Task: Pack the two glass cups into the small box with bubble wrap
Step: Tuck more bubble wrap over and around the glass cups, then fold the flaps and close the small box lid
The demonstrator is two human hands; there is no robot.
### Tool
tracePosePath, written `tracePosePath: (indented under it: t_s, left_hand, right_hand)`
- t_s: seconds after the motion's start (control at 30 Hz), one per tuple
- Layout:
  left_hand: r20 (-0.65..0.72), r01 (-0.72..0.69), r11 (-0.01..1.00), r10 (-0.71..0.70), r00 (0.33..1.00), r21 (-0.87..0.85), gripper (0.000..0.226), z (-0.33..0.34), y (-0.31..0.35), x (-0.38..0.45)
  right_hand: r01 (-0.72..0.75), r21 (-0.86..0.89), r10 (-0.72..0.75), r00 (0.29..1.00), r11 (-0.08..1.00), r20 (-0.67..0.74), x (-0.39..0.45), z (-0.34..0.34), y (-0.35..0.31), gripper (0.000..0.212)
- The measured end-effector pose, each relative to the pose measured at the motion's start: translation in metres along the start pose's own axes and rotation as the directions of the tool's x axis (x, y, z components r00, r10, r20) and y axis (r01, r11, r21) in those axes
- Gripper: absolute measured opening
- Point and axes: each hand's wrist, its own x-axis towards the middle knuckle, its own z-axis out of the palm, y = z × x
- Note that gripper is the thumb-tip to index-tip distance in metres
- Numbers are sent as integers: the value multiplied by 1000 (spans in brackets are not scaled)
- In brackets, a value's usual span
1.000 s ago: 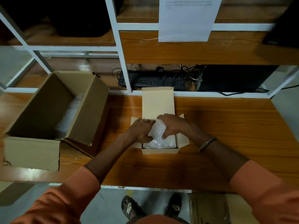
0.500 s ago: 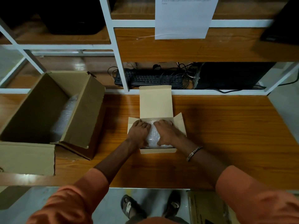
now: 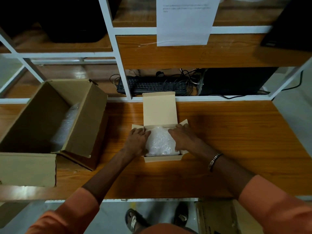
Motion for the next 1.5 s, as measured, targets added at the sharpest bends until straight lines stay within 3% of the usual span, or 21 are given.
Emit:
tracePosePath:
  t_s: [0.17, 0.33, 0.53, 0.63, 0.73, 0.8, 0.87, 0.9, 0.97, 1.03, 1.13, 1.2, 1.33, 1.5]
  left_hand:
    - [24, 5, 1000, -5, 1000, -2, 100, -2, 6, 4]
    - [66, 14, 999, -17, 998, 47, 99, -8, 16, 11]
    - [-27, -25, 998, 23, 999, -53, 89, 0, 8, -4]
    - [-176, 70, 978, -105, 979, -194, 81, 4, 3, -24]
    - [-214, 213, 875, -330, 919, -435, 83, 11, -7, -41]
    - [-147, 291, 749, -457, 877, -595, 88, 13, -9, -45]
    - [-92, 319, 650, -516, 852, -689, 87, 15, -8, -47]
    - [-96, 307, 624, -526, 845, -718, 81, 16, -7, -47]
    - [-96, 297, 553, -572, 814, -778, 66, 15, -5, -47]
    - [-82, 293, 476, -622, 778, -829, 50, 10, -3, -47]
    - [-105, 250, 479, -599, 794, -842, 39, -1, 3, -45]
    - [-111, 235, 493, -574, 811, -838, 37, -8, 10, -41]
    - [-169, 178, 585, -489, 856, -791, 35, -10, 29, -33]
    - [-198, 81, 727, -291, 936, -682, 29, 19, 44, -28]
  right_hand:
    - [-5, -60, 0, 997, 998, -78, 4, 14, -3, 95]
    - [-28, -57, 22, 995, 998, -96, 7, 18, -7, 89]
    - [32, -12, -33, 997, 999, -68, -3, 12, 1, 95]
    - [46, 168, -13, 982, 985, -188, -15, 10, 10, 86]
    - [-24, 356, 160, 920, 934, -359, -24, 12, 13, 85]
    - [-83, 636, 391, 847, 768, -361, -26, 20, 13, 86]
    - [-104, 897, 564, 807, 430, -177, -26, 22, 12, 81]
    - [-122, 952, 592, 803, 281, -72, -26, 20, 11, 76]
    - [-172, 970, 602, 798, 169, 36, -30, 15, 8, 63]
    - [-159, 971, 577, 816, 178, 28, -34, 12, 3, 45]
    - [-149, 942, 468, 884, 299, -9, -35, 15, -9, 28]
    - [-131, 931, 452, 891, 340, -39, -31, 25, -17, 25]
    - [-76, 958, 496, 865, 277, -75, -31, 40, -21, 25]
    - [-67, 953, 477, 875, 294, -85, -32, 46, -21, 37]
